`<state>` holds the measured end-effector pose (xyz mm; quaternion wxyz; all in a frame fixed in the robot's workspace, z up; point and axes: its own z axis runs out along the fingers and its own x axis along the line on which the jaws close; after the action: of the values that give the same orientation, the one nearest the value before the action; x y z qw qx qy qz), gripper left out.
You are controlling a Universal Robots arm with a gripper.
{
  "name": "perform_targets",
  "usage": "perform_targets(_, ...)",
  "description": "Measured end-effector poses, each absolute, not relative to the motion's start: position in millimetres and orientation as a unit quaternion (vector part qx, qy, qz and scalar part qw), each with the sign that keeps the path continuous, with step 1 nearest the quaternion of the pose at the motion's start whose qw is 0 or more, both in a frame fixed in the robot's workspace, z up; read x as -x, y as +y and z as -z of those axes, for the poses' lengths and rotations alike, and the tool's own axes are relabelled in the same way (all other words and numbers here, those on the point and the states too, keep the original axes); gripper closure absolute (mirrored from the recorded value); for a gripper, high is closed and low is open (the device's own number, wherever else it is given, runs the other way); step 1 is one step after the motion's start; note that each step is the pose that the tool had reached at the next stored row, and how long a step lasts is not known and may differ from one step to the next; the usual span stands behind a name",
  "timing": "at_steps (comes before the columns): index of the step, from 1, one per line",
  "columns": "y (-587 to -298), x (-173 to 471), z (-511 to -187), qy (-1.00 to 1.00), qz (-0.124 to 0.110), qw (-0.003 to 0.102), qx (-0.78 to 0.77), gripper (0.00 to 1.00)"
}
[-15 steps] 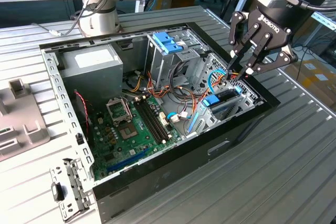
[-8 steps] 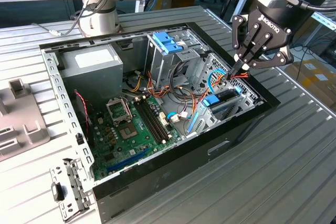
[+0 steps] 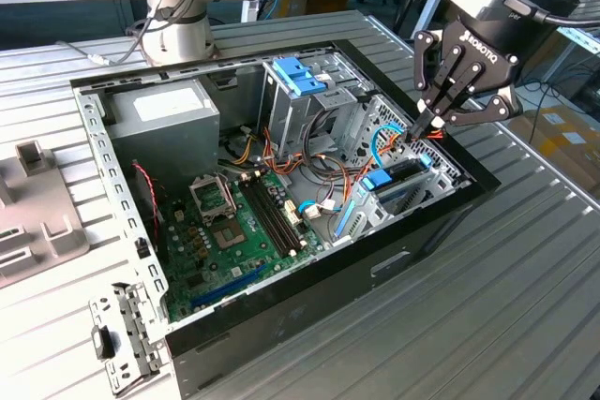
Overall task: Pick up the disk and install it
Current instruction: 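Insert the disk into the insertion slot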
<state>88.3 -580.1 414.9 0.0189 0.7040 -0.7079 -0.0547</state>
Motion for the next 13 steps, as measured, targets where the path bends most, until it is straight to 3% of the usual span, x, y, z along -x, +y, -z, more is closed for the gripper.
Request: perform_targets(13, -580.1, -96.6, -409.7, -0.708, 0.055, 0.019, -0.704, 0.89)
